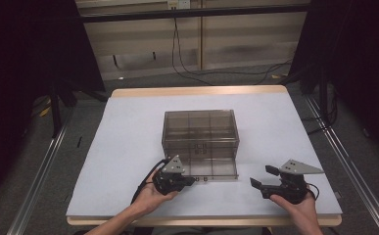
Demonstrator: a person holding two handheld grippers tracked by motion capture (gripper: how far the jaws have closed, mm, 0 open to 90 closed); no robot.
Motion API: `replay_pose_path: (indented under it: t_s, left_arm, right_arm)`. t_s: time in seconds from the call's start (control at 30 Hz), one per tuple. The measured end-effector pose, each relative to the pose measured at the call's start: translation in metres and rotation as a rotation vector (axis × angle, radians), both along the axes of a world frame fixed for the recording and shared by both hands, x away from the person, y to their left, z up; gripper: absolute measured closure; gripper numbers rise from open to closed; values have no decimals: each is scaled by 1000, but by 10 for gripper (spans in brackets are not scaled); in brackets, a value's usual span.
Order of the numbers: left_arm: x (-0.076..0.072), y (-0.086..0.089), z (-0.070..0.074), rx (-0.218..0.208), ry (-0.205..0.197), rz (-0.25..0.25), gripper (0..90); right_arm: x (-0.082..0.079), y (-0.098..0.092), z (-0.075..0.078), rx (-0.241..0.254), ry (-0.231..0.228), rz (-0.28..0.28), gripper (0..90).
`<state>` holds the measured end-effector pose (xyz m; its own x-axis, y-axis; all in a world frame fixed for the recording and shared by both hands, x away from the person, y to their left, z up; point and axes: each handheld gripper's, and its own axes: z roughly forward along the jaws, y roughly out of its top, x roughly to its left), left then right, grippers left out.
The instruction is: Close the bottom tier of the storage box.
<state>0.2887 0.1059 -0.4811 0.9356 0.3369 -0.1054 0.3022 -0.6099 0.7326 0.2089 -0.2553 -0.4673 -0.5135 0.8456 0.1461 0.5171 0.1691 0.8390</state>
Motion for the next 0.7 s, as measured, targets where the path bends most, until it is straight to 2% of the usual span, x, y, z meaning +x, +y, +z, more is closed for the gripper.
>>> replay_pose_path:
  t_s: [0.03,0.13,0.17,0.27,0.37,0.47,0.7]
  left_arm:
    - [0,0,-1,-13,3,0,900]
    - [0,0,0,-4,2,2,900]
    - [0,0,-1,-14,4,1,900]
    - [1,0,1,10,8,-3,900]
    - [2,-1,0,-19,3,1,900]
    - [3,-1,2,-24,1,-4,900]
    - [4,0,3,-10,-4,4,900]
  right_arm:
    - [0,0,0,0,3,-1,232]
    - [0,1,0,0,6,3,232]
    - [0,1,0,-1,9,3,233]
    - [0,2,0,0,9,4,233]
    - [1,2,-1,-4,3,8,233]
    - [1,3,-1,-3,5,8,233]
    - [1,3,-1,-7,13,11,232]
